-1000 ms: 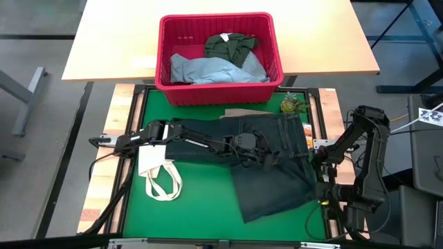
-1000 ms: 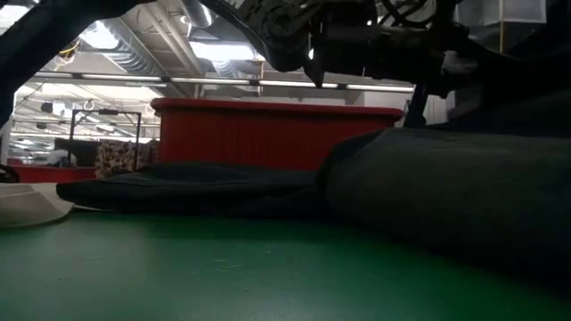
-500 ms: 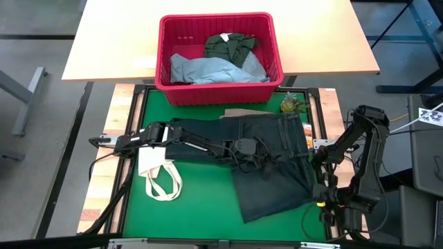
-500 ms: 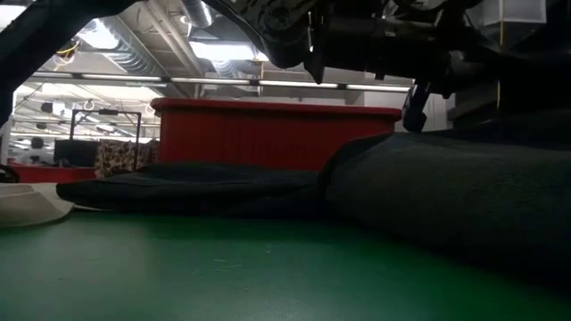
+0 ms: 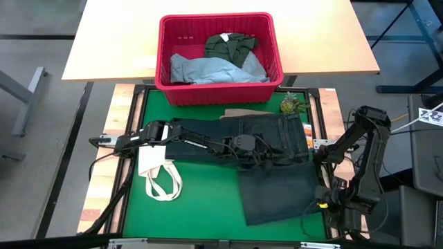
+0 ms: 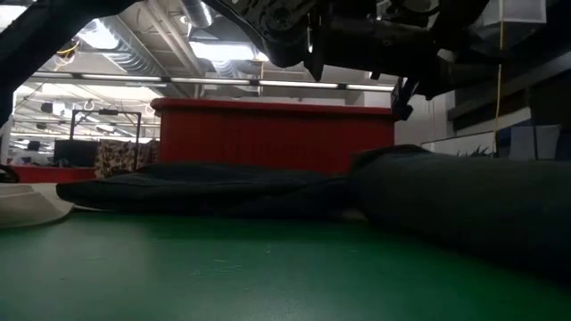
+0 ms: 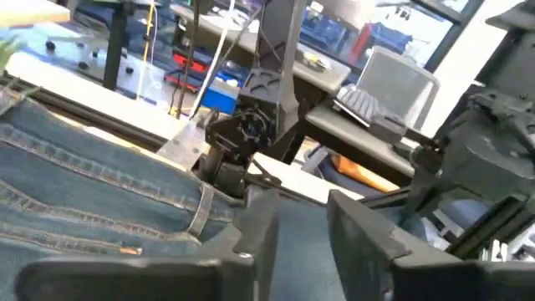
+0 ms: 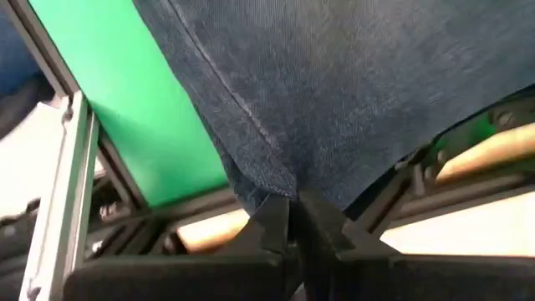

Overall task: Fold Laundry from Bin
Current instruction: Fold the dark blue jeans

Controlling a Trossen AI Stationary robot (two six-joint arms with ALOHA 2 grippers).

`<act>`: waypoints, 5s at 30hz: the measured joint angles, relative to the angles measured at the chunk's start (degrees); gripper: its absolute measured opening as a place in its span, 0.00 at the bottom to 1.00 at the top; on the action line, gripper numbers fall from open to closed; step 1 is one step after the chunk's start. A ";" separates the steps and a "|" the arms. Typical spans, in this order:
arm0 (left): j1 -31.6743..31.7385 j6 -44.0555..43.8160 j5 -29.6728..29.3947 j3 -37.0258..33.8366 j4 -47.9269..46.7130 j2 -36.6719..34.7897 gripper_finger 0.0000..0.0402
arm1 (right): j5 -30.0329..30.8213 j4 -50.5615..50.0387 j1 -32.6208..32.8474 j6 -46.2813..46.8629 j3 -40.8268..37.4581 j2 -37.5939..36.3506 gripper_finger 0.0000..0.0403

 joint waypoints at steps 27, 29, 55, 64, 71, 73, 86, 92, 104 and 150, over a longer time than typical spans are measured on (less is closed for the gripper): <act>5.79 13.36 19.54 -0.02 -3.86 -2.85 0.30 | 8.32 -3.56 -0.19 0.79 0.00 -0.04 0.31; 6.37 13.48 20.18 0.00 -5.75 -3.82 0.30 | 8.34 -3.64 -0.22 0.69 0.00 -0.04 0.38; 3.65 26.45 21.54 -0.02 -44.54 -11.72 0.30 | 5.81 -20.01 -0.24 -2.01 12.79 -0.15 0.50; 1.41 26.51 21.54 -0.02 -47.62 -11.69 0.30 | 14.63 -24.54 -8.51 -13.73 11.38 -1.85 0.50; -0.01 26.51 21.54 -0.02 -47.52 -11.69 0.30 | 14.99 -24.53 -26.71 -37.41 6.27 -3.66 0.50; -0.36 26.52 21.50 -0.02 -47.56 -11.69 0.30 | 12.81 -24.52 -32.62 -43.53 3.96 -3.63 0.50; -1.23 26.53 21.49 -0.02 -47.83 -11.69 0.30 | 1.26 -16.70 -59.20 -74.45 -10.41 -3.56 0.50; -1.23 26.62 21.49 -0.02 -48.25 -11.69 0.30 | -4.33 -16.18 -65.97 -81.19 -10.60 -3.52 0.50; -2.02 26.71 21.49 -0.02 -48.51 -11.69 0.30 | -7.92 -14.58 -70.01 -84.00 -11.69 -2.80 0.50; -3.42 26.82 13.83 -0.05 -54.41 -13.58 0.30 | -7.13 -16.49 -69.94 -94.08 -9.93 11.30 0.03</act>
